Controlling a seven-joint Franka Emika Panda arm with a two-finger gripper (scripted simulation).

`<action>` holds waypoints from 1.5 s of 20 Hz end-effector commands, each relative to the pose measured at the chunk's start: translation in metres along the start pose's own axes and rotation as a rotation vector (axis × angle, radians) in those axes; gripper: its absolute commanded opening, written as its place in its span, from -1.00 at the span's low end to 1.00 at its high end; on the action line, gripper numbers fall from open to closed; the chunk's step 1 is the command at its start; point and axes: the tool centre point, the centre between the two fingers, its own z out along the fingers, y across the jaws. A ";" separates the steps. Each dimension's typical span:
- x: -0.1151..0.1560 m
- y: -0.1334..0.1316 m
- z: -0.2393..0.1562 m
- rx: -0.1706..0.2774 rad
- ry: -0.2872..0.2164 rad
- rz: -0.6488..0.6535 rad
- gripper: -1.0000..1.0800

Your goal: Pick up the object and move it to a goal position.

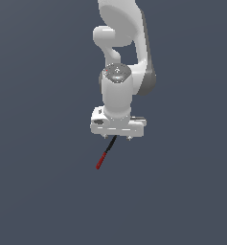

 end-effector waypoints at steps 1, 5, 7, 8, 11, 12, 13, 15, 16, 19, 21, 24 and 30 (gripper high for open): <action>-0.001 0.007 0.016 -0.003 -0.010 0.060 0.92; -0.005 0.022 0.046 -0.012 -0.026 0.175 0.92; -0.007 0.029 0.059 -0.018 -0.033 0.226 0.92; -0.008 0.032 0.065 -0.020 -0.035 0.248 0.92; -0.011 0.040 0.080 -0.028 -0.042 0.305 0.92; -0.012 0.042 0.084 -0.030 -0.044 0.321 0.92; -0.012 0.044 0.087 -0.033 -0.045 0.334 0.92; -0.014 0.047 0.092 -0.036 -0.047 0.356 0.92; -0.014 0.048 0.095 -0.037 -0.048 0.364 0.92; -0.015 0.050 0.098 -0.040 -0.049 0.377 0.92; -0.015 0.050 0.097 -0.039 -0.050 0.373 0.92; -0.015 0.050 0.100 -0.039 -0.050 0.373 0.92; -0.017 0.051 0.124 -0.040 -0.050 0.376 0.92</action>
